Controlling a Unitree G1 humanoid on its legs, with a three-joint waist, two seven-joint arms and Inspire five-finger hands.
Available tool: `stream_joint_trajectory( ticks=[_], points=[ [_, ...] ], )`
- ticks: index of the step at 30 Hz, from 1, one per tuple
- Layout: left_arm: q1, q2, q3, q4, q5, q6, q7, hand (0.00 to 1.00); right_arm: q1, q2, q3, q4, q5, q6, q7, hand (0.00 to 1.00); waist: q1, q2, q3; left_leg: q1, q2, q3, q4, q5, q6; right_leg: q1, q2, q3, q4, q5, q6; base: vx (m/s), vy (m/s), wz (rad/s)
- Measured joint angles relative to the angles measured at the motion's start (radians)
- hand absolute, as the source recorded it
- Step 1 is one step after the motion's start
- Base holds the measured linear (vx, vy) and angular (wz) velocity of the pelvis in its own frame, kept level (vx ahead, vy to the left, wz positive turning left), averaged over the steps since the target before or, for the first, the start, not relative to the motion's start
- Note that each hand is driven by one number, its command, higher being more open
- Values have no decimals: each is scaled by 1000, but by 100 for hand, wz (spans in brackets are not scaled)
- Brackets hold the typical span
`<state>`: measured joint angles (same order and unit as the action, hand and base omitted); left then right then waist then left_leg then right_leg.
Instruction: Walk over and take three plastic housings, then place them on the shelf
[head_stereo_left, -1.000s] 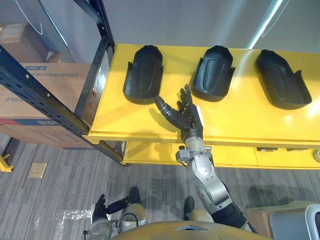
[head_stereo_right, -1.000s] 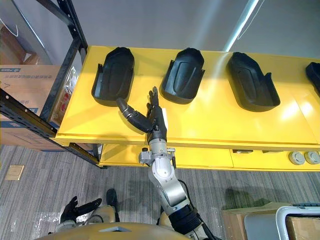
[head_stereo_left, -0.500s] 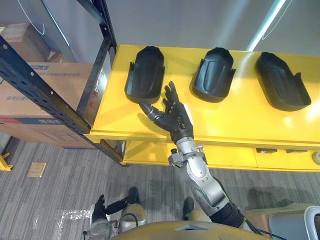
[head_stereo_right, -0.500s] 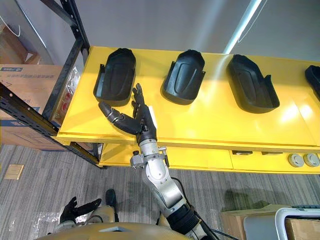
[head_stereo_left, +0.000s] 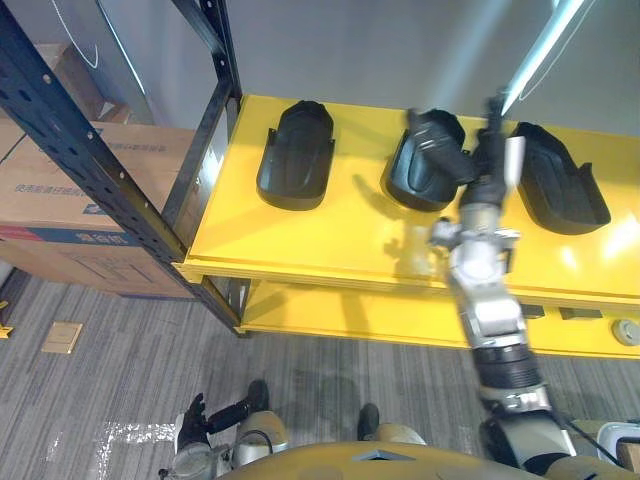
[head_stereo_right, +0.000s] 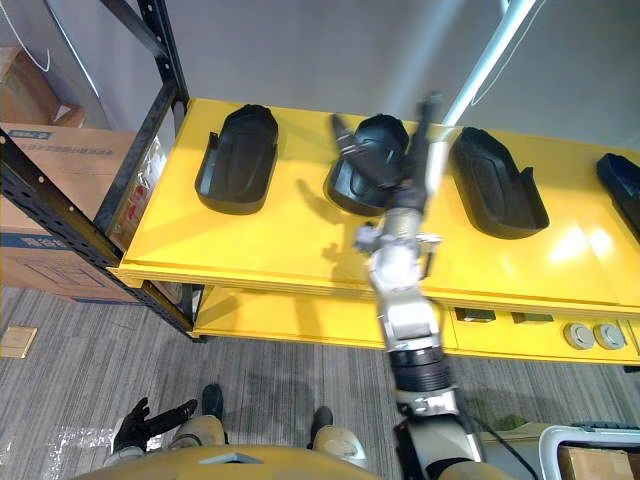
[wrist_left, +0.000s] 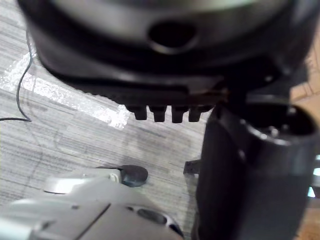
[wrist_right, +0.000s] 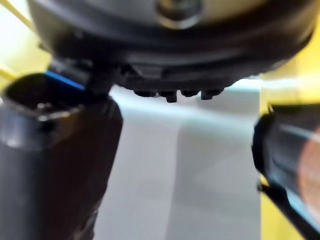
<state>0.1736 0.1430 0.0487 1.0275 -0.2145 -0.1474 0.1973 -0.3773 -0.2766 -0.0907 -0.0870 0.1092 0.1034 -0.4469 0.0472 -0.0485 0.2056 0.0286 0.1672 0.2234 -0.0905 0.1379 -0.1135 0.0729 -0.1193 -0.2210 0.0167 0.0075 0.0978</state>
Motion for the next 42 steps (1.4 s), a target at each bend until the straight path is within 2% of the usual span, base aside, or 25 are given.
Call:
stream_joint_trajectory(
  ticks=[3,5,8,11,13,14,16,19,22,28,35,39,42],
  points=[
    [26,-6,31,-18,28,16,-14,100,-58,-98,-61,92,36,1,45,100,-24,-1,0,9,0,-3,0,1,-1,10,1,-4,0,-1,0,0,0,0],
    [25,-7,39,-19,39,20,-19,100,-79,-144,-60,170,47,3,74,100,-24,-2,-1,16,0,-4,0,0,-2,18,0,-6,0,-3,2,0,0,0],
    [25,-6,47,-31,65,22,-27,100,-130,-167,-50,288,65,20,113,100,-18,-7,1,12,-1,-10,0,1,-3,18,-1,-12,-2,-5,4,-26,-4,6],
    [25,-6,49,-54,67,39,-27,100,-209,-202,-21,446,148,41,168,100,0,-10,2,4,-6,-22,0,1,-3,18,-4,-22,-2,-5,5,-15,3,12],
    [24,-9,69,-61,67,42,-39,100,-298,-226,8,586,226,62,260,100,6,-14,5,-13,-10,-39,0,11,6,14,-8,-40,-4,-1,2,10,-1,20],
    [24,-9,71,-63,67,43,-40,100,-308,-230,13,601,238,64,271,100,6,-14,5,-15,-11,-42,0,12,6,14,-8,-43,-4,-1,2,18,0,24],
    [24,-9,76,-82,67,48,-51,100,-372,-244,48,687,300,66,351,100,14,-19,16,-22,-17,-52,1,14,8,12,-13,-50,-5,2,4,21,5,11],
    [22,-6,77,-115,67,62,-57,100,-465,-255,71,761,301,69,387,100,32,-24,26,-41,-18,-52,2,21,12,-5,-13,-50,-7,9,6,0,0,0],
    [17,-8,74,-140,65,61,-59,100,-574,-311,84,797,301,69,376,100,39,-15,54,-62,-17,-59,1,31,15,-23,-11,-51,-8,20,5,-36,4,4],
    [-14,-6,40,-150,62,59,-69,100,-735,-397,84,829,296,63,262,100,35,24,123,-78,-13,-60,0,39,14,-42,-8,-45,-4,32,2,-78,5,-2],
    [-38,21,-1,-156,38,58,-67,100,-792,-398,93,870,269,69,175,100,33,29,152,-102,2,-46,2,53,14,-71,8,-30,-20,47,-6,-23,-15,-8],
    [-55,22,-10,-160,20,60,-68,100,-854,-400,104,884,270,131,175,100,32,34,185,-109,2,-46,4,53,14,-72,11,-31,-31,56,-6,8,-3,0],
    [-63,22,-14,-175,20,55,-69,100,-896,-400,119,919,271,152,177,100,34,37,214,-114,2,-50,4,53,14,-74,11,-34,-33,56,-6,3,-3,2]
  ],
)
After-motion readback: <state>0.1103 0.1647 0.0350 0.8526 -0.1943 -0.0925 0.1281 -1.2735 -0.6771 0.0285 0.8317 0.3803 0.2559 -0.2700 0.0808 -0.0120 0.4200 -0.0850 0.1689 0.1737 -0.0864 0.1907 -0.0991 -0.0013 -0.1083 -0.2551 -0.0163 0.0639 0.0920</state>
